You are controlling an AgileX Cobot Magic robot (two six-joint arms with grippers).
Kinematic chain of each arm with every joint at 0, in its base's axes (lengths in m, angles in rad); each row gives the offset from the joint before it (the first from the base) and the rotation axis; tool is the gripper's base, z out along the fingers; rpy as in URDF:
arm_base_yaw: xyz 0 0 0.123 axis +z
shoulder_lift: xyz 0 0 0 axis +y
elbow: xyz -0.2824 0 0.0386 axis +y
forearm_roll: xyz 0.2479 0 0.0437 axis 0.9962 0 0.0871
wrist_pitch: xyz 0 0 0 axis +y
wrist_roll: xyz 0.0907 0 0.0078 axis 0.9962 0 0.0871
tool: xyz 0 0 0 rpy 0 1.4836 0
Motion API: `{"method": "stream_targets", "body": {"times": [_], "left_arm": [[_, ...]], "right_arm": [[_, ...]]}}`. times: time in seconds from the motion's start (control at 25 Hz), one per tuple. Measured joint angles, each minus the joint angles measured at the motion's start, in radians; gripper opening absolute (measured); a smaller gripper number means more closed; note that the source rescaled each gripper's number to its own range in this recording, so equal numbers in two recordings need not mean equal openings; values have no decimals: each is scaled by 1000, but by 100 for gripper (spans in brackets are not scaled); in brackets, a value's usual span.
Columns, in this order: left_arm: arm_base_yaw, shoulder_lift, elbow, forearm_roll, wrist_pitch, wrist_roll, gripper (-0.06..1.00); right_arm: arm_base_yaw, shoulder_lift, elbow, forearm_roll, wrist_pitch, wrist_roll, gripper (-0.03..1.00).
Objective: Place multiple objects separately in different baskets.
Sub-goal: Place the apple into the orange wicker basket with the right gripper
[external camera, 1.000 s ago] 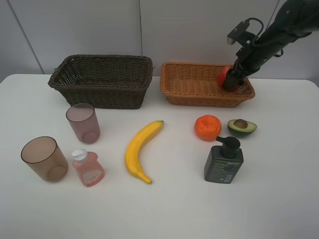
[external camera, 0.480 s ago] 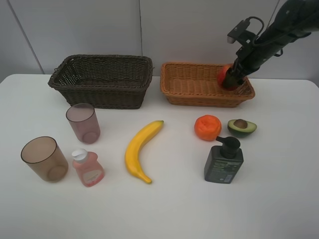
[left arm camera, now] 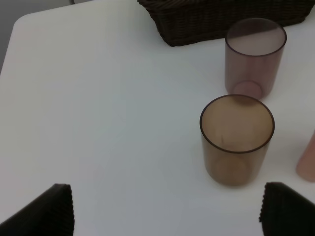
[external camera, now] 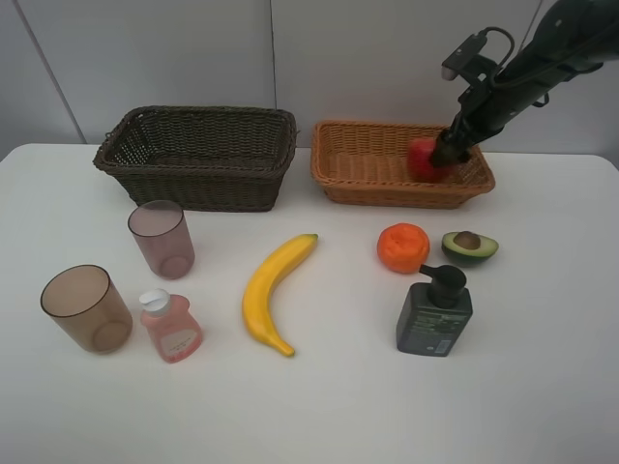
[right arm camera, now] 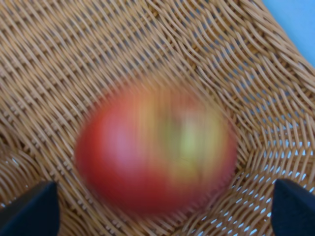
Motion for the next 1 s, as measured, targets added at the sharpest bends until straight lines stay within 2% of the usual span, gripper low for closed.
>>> {"method": "stream_targets", "body": {"times": [0.76,1.0], "left_arm": [[0,0,0,0,0,0,100],[0,0,0,0,0,0,100]], "right_arm": [[0,0,0,31,-6,0,87],[0,-30,0,12,34,0,87]]}}
